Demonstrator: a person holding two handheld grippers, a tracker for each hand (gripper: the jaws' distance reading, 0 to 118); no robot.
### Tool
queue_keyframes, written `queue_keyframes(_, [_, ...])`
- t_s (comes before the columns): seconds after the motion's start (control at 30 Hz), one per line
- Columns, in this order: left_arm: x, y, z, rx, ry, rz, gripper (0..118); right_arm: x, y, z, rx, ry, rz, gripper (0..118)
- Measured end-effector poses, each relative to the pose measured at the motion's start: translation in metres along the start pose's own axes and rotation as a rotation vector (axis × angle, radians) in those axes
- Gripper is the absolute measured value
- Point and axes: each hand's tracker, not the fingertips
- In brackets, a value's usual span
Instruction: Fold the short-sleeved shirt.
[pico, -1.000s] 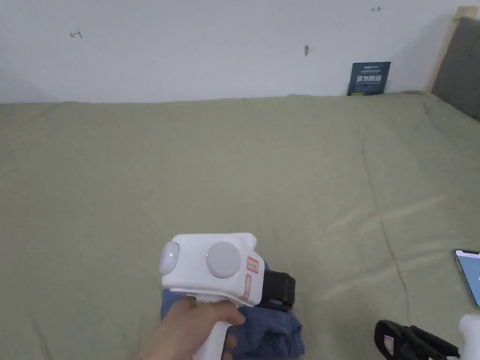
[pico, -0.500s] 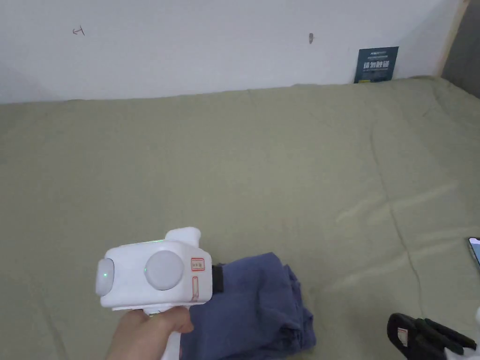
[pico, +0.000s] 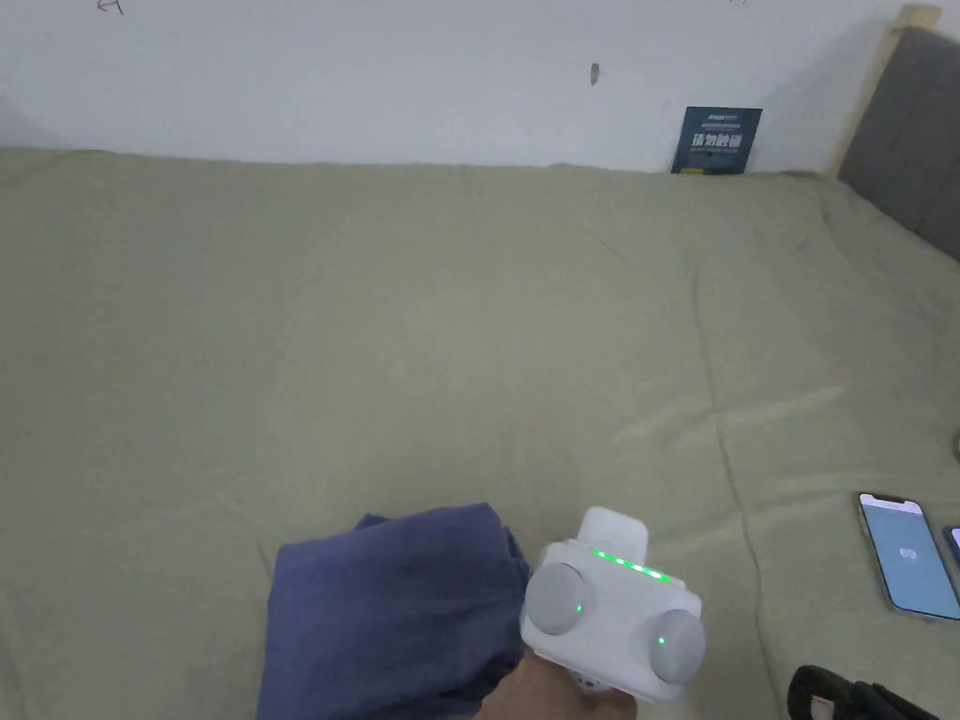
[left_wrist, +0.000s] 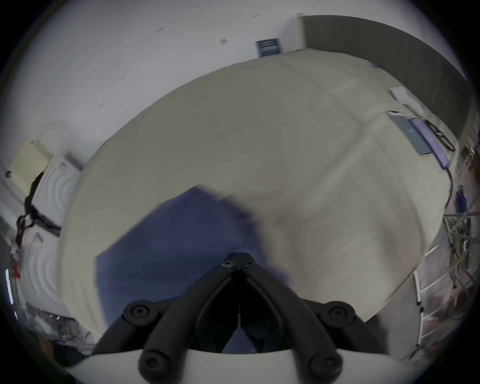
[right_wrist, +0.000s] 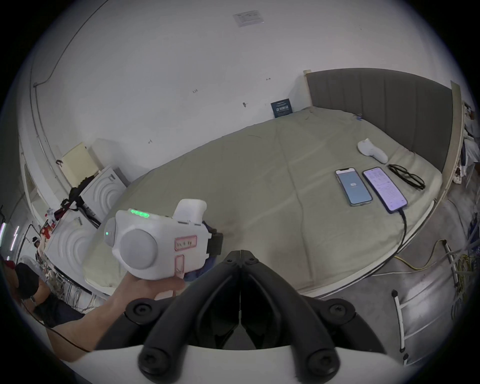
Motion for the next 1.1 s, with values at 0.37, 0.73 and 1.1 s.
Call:
queue_keyframes(0.37, [-0.215, -0.048, 0.104, 0.065, -0.211, 0.377, 0, -0.071, 0.027, -0.09, -0.167, 0.163, 0.172, 1])
queue_keyframes(0.73, [-0.355, -0.121, 0.082, -0.01, -0.314, 0.613, 0, -0.094, 0.008, -0.295, -0.628, 0.698, -0.118, 1])
queue_keyframes(1.1, [-0.356, -0.126, 0.015, -0.031, -0.808, 0.763, 118, -0.037, -0.028, -0.332, -0.696, 0.863, -0.475, 1])
